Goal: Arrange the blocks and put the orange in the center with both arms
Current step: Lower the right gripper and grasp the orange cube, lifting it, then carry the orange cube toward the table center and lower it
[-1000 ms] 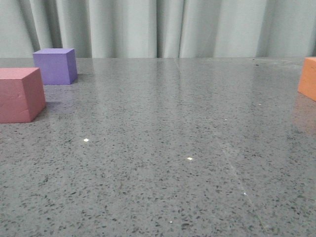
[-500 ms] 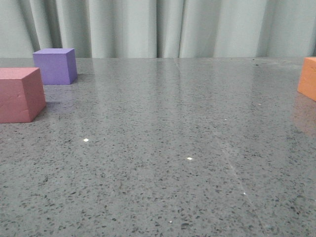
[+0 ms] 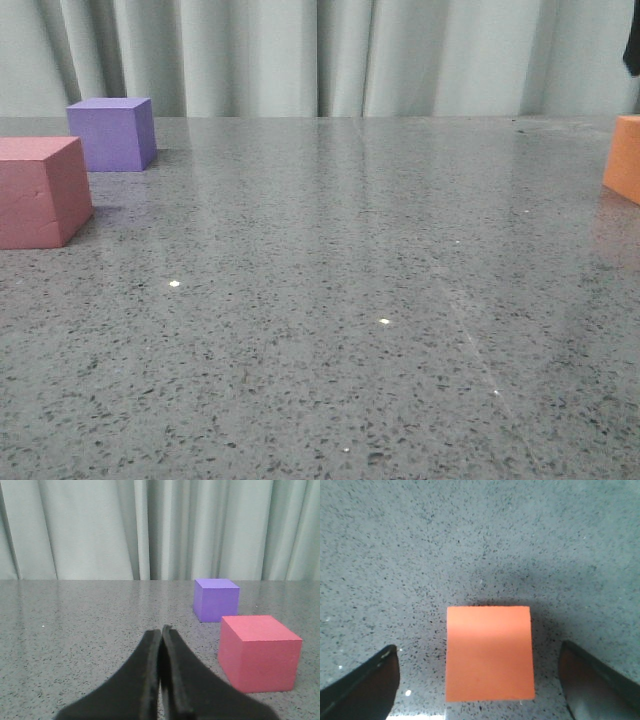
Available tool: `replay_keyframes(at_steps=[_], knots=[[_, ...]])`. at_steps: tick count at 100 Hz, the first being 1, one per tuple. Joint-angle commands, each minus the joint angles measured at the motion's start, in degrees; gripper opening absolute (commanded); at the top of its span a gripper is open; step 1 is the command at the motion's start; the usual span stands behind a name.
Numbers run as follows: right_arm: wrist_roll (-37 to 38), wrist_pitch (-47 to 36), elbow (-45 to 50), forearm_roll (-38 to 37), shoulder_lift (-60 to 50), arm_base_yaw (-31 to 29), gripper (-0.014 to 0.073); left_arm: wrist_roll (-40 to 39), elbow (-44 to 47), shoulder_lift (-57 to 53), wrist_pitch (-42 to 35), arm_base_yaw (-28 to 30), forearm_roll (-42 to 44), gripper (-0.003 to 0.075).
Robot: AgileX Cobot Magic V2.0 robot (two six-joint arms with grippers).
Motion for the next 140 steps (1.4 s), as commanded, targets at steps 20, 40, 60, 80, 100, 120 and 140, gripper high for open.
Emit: replay_keyframes(at_steps=[20,40,60,80,100,120,140], knots=[[-0.7,-3.3,-2.2,-0.9,4.1,-2.8,0.0635,0.0,3.2,-1.8,-4.4,0.1,-0.4,-0.0019],[-0.7,-3.1,-2.2,-0.7,7.1,-3.0,0.0635,0.0,3.2,-1.8,-4.4,0.1,-0.4,-0.0019],[-0.7,-3.0,-2.2,-0.5,9.4,-3.0,0.0633,0.0,3.2,-1.8,-4.4,0.1,-0.4,-0.0019],[-0.7,-2.7,-2.2,1.3,10.0,-2.9,0.0424,0.0,3.2,-1.8,-4.4,0.1,-0.4,-0.0019],[-0.7,-1.9,-2.6,2.9,9.6,-2.9,0.0205,0.0,3.2,-1.8,-4.4,0.1,-0.4,-0.0019],[-0.7,4.8,-9.0,7.4,7.7,-0.8,0.0207,0.0,3.2,-1.8,-4.4,0.1,-0.4,-0.0019],[0.6,6.3,-16.5,9.4,7.7,7.7,0.0207,0.0,3.2,-1.8,-4.4,0.1,-0.4,-0.0019]])
